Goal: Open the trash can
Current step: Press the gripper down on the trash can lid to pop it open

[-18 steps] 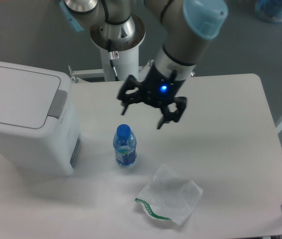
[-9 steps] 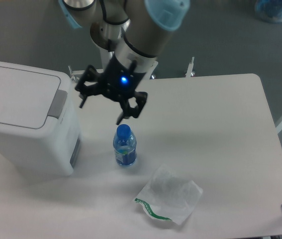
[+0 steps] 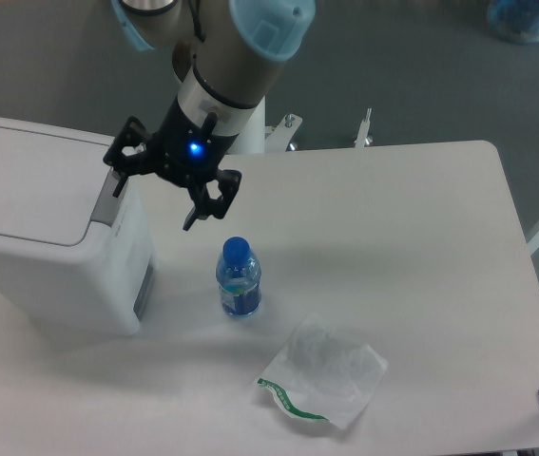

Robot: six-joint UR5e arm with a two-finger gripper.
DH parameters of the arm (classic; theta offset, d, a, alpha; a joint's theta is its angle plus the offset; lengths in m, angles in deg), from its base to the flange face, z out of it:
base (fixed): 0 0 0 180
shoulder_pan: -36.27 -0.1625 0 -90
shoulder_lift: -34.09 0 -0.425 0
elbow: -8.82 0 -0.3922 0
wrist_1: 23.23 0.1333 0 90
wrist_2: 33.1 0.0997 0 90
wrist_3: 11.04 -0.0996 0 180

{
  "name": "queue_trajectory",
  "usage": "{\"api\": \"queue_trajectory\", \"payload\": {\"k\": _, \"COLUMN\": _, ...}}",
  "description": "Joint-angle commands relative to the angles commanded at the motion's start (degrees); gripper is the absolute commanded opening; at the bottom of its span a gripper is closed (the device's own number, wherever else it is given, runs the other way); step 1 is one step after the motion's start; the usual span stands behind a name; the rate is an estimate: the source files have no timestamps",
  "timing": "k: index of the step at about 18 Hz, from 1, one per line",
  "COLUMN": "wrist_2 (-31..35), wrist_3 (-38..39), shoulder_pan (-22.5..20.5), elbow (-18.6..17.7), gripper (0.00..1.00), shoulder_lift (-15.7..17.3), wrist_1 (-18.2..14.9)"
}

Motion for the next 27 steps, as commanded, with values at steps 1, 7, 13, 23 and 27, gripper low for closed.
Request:
{"api": "queue_trajectory", "payload": {"k": 1, "wrist_2": 0.0, "wrist_3": -0.17, "shoulder_pan": 0.09, "elbow": -1.05, "gripper": 1.0, "shoulder_lift": 0.52, "wrist_1": 0.35}}
{"api": "queue_trajectory", "payload": {"k": 7, "wrist_2": 0.18, "wrist_3": 0.09, "shoulder_pan": 0.09, "elbow": -2.12, "gripper": 1.0, "shoulder_lift": 0.71, "wrist_1": 2.38}}
{"api": "queue_trajectory", "payload": {"k": 13, "wrist_2": 0.18, "wrist_3": 0.0, "shoulder_pan": 0.09, "elbow": -2.47, "gripper": 1.0, "shoulder_lift": 0.53, "wrist_1": 2.73}}
{"api": "queue_trajectory", "payload": {"k": 23, "wrist_2": 0.35, "wrist_3": -0.09, "shoulder_pan": 0.09, "elbow": -2.91, "gripper": 1.0, "shoulder_lift": 0.35, "wrist_1": 2.99}}
{"api": "queue_trajectory", "payload": {"k": 27, "wrist_2": 0.35, "wrist_3": -0.09, "shoulder_pan": 0.09, "elbow": -2.91, "gripper": 1.0, "shoulder_lift": 0.44, "wrist_1": 2.99}}
